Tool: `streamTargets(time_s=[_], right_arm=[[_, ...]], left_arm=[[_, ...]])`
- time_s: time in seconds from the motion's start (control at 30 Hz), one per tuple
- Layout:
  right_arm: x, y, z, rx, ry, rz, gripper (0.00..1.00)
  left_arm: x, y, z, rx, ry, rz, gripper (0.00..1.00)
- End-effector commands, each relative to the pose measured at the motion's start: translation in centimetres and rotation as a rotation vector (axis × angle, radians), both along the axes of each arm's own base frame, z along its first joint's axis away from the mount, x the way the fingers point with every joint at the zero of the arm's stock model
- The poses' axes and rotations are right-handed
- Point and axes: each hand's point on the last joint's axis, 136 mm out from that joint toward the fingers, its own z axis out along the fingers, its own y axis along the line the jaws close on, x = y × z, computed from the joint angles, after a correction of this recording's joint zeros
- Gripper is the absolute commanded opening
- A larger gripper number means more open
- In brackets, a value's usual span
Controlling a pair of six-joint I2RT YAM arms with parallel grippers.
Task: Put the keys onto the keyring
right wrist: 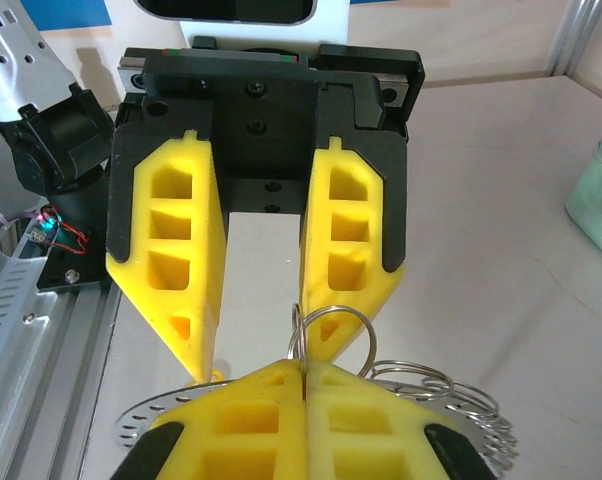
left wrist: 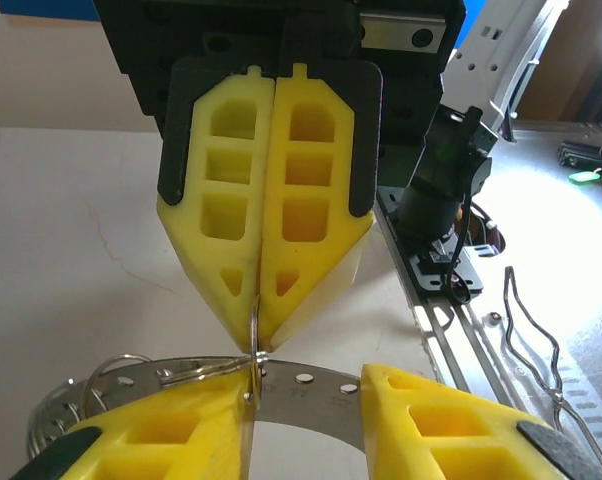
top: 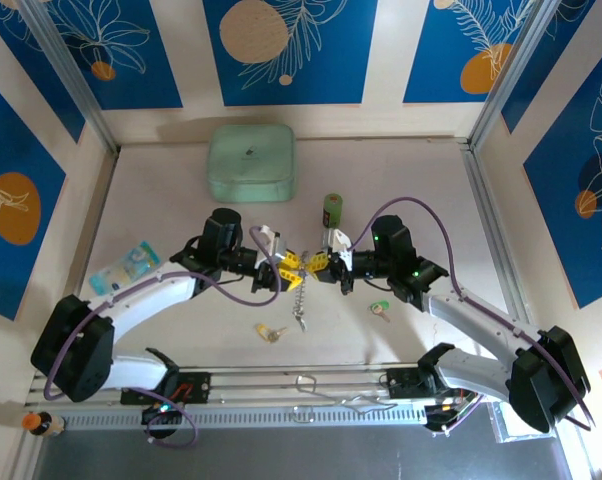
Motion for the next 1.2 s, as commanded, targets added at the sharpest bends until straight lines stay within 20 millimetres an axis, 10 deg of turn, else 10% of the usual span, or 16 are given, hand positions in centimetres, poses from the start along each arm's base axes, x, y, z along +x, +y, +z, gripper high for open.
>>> streamTargets(time_s=[0.0,0.33,1.17], right_arm=[[0.3,-0.2,1.7,0.029,-0.054,-0.017,0.00],[-0.6,-0.5,1.7,0.030,-0.036,0.018,0.00],[-1.6,-0.2,2.1,0.029,-0.016,0.070,0.00]], left_arm=[[-1.1,0.4,-0.1,0.014,-0.026,-0.015,0.33],[2.3,1.9,-0.3,0.113,-0.227,0.220,0.39],[-0.1,0.1,1.4,0.005,-0.125,0.029,0.17]])
